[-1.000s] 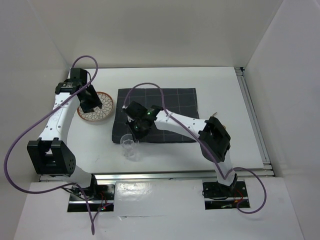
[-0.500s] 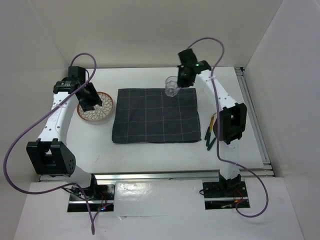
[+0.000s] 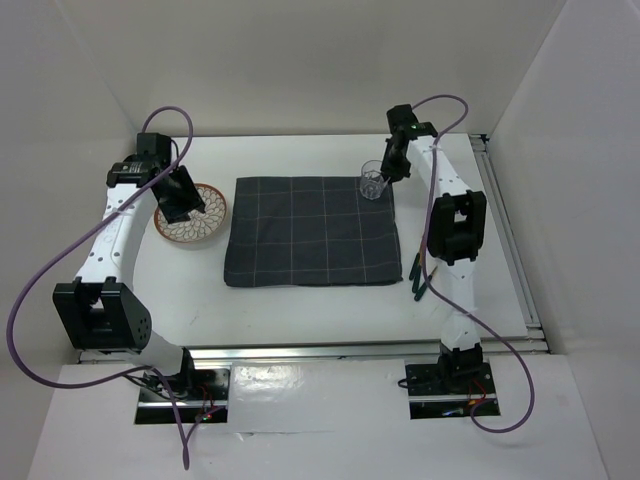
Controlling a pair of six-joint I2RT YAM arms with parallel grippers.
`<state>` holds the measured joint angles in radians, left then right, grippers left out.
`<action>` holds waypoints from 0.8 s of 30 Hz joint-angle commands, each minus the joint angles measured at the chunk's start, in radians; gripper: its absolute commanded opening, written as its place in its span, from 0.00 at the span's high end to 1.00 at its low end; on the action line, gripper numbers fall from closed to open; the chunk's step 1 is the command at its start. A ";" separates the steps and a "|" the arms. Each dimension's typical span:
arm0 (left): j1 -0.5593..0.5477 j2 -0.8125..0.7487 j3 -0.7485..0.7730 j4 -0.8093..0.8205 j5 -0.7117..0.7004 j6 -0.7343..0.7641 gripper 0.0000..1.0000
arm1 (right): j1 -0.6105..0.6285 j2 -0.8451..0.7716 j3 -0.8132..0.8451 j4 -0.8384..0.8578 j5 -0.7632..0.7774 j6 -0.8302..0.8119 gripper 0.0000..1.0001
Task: Set the dinner table for one person
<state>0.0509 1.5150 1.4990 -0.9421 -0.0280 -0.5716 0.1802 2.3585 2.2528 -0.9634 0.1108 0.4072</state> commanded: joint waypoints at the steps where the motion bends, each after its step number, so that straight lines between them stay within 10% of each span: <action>1: 0.006 -0.015 -0.012 0.000 0.007 0.026 0.45 | -0.019 -0.024 0.010 0.032 -0.026 0.025 1.00; 12: 0.006 -0.015 -0.042 0.000 -0.003 0.016 0.41 | -0.019 -0.004 -0.025 0.043 0.003 0.025 0.96; 16: 0.006 -0.006 -0.054 0.000 -0.027 -0.005 0.20 | -0.019 -0.028 -0.025 0.043 -0.037 0.016 0.66; 17: 0.006 -0.006 -0.069 0.000 -0.027 -0.017 0.18 | -0.019 -0.037 -0.025 0.054 -0.046 0.016 0.46; 24: 0.078 0.051 -0.127 0.044 0.014 -0.100 0.17 | -0.019 -0.097 0.031 0.045 -0.092 -0.002 0.06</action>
<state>0.0937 1.5570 1.4010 -0.9222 -0.0246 -0.6197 0.1631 2.3535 2.2330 -0.9386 0.0406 0.4179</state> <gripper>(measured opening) 0.833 0.918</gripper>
